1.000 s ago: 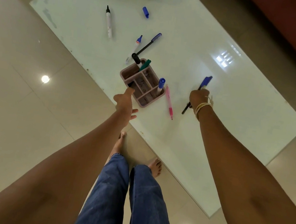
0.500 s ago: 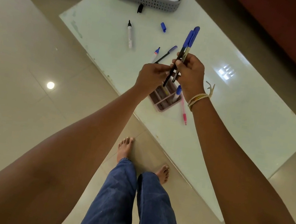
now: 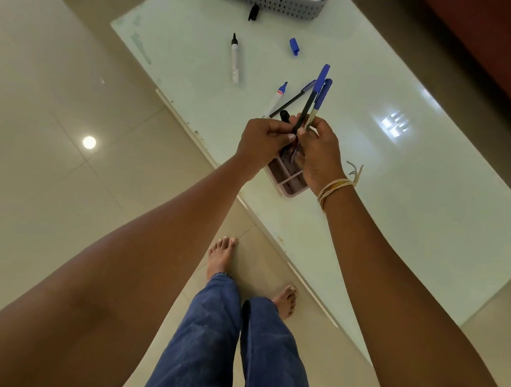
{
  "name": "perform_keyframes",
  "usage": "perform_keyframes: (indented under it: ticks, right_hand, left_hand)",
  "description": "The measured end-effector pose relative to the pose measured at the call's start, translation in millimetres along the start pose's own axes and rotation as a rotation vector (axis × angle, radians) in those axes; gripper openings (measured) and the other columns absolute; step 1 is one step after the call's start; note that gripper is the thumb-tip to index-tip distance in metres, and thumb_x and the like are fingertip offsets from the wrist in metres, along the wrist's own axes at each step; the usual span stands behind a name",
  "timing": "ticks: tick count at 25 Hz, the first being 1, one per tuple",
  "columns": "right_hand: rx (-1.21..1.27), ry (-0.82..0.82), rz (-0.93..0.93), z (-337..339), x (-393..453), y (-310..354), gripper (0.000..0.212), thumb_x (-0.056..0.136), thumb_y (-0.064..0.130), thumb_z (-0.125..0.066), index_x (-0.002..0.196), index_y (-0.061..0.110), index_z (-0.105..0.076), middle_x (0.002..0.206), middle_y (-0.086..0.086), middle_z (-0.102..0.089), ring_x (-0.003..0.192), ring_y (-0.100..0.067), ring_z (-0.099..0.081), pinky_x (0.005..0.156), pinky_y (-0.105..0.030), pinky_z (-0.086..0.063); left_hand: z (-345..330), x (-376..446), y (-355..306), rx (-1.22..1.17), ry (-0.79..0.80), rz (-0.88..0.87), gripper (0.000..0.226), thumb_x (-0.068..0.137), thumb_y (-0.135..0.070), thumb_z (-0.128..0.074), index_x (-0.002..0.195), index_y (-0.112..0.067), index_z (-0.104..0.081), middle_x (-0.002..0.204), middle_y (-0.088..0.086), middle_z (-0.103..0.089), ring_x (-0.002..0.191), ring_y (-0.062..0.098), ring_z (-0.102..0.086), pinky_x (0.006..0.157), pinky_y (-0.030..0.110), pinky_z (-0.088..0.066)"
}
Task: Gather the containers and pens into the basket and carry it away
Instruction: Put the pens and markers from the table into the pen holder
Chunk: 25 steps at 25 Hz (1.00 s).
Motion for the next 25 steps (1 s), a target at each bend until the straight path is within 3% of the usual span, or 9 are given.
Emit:
perform_keyframes:
  ticks: [3, 5, 8, 11, 13, 16, 20, 22, 25]
  right_hand:
    - [0.114, 0.021, -0.030, 1.2, -0.4, -7.7, 0.021, 0.100, 0.000, -0.043, 0.107, 0.015, -0.055, 0.129, -0.016, -0.063, 0.117, -0.031, -0.062, 0.099, -0.044, -0.053]
    - [0.141, 0.060, -0.052, 1.6, -0.7, -9.2, 0.018, 0.100, 0.001, -0.045, 0.109, 0.015, -0.053, 0.129, -0.015, -0.064, 0.108, -0.028, -0.065, 0.086, -0.040, -0.057]
    - [0.160, 0.058, -0.061, 9.1, 4.2, 0.9, 0.016, 0.096, 0.007, -0.056, 0.111, 0.012, -0.055, 0.112, -0.017, -0.068, 0.091, -0.024, -0.067, 0.071, -0.035, -0.058]
    - [0.139, -0.067, -0.020, 32.3, 13.8, 20.8, 0.014, 0.093, 0.007, -0.061, 0.107, 0.010, -0.058, 0.113, -0.018, -0.069, 0.091, -0.022, -0.070, 0.073, -0.029, -0.059]
    - [0.037, -0.077, 0.036, 40.5, 16.8, 31.0, 0.017, 0.093, 0.003, -0.061, 0.110, 0.006, -0.059, 0.116, -0.022, -0.068, 0.092, -0.027, -0.071, 0.079, -0.033, -0.060]
    - [-0.061, -0.153, 0.186, 50.4, 15.2, 42.0, 0.020, 0.092, -0.003, -0.058, 0.111, 0.001, -0.060, 0.110, -0.020, -0.069, 0.095, -0.028, -0.071, 0.089, -0.036, -0.059]
    - [-0.115, -0.277, 0.289, 60.0, 14.5, 41.2, 0.017, 0.089, -0.002, -0.059, 0.105, 0.005, -0.061, 0.107, -0.012, -0.072, 0.099, -0.018, -0.072, 0.093, -0.028, -0.056]
    - [-0.215, -0.220, 0.277, 50.4, 18.4, 30.8, 0.016, 0.089, 0.000, -0.061, 0.105, 0.005, -0.062, 0.105, -0.012, -0.074, 0.096, -0.013, -0.071, 0.088, -0.015, -0.055]
    - [-0.341, -0.112, 0.214, 40.6, 24.7, 13.8, 0.018, 0.088, -0.003, -0.061, 0.099, 0.011, -0.062, 0.107, -0.011, -0.073, 0.102, -0.020, -0.070, 0.096, -0.029, -0.055]
  left_hand:
    - [-9.1, -1.7, 4.7, -0.021, 0.063, 0.038, 0.030, 0.087, 0.001, -0.065, 0.116, 0.001, -0.067, 0.103, 0.021, -0.072, 0.095, 0.033, -0.071, 0.087, 0.044, -0.058]
    - [-12.4, -2.1, 7.3, -0.039, 0.085, 0.067, 0.030, 0.084, 0.003, -0.067, 0.114, 0.002, -0.067, 0.096, 0.020, -0.071, 0.086, 0.031, -0.071, 0.083, 0.042, -0.060]
    - [-17.8, -3.6, 12.8, -0.076, 0.148, 0.121, 0.030, 0.084, 0.008, -0.066, 0.114, 0.008, -0.064, 0.083, 0.017, -0.069, 0.064, 0.018, -0.071, 0.072, 0.034, -0.062]
    - [-25.8, -8.7, 17.9, -0.048, 0.250, 0.171, 0.029, 0.086, 0.010, -0.062, 0.115, 0.007, -0.063, 0.080, 0.011, -0.070, 0.057, 0.009, -0.071, 0.063, 0.024, -0.061]
    - [-26.7, -6.3, 18.6, -0.006, 0.249, 0.163, 0.032, 0.086, 0.008, -0.063, 0.118, 0.006, -0.063, 0.090, 0.013, -0.071, 0.067, 0.014, -0.072, 0.073, 0.027, -0.062]
    - [-12.6, 1.6, 18.1, 0.147, 0.112, 0.094, 0.038, 0.080, 0.000, -0.073, 0.117, -0.001, -0.067, 0.097, 0.012, -0.071, 0.089, 0.019, -0.068, 0.094, 0.031, -0.054]
    - [21.0, 3.9, 29.3, 0.215, -0.145, 0.066, 0.019, 0.077, -0.009, -0.074, 0.096, -0.012, -0.073, 0.073, -0.006, -0.065, 0.068, 0.010, -0.059, 0.072, 0.021, -0.052]
    - [33.9, 6.4, 37.6, 0.240, -0.218, 0.103, 0.015, 0.078, -0.010, -0.071, 0.093, -0.014, -0.072, 0.083, 0.003, -0.071, 0.069, 0.015, -0.061, 0.073, 0.027, -0.053]
    - [45.3, 8.8, 46.1, 0.276, -0.267, 0.164, 0.016, 0.081, -0.013, -0.071, 0.096, -0.015, -0.068, 0.099, 0.010, -0.072, 0.082, 0.025, -0.068, 0.079, 0.032, -0.055]
Point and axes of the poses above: each hand's wrist, its own x-axis towards the middle knuckle, its own z-axis out of the back of the hand, y = z × x, the point moved 9 cm from there along x, towards the middle knuckle
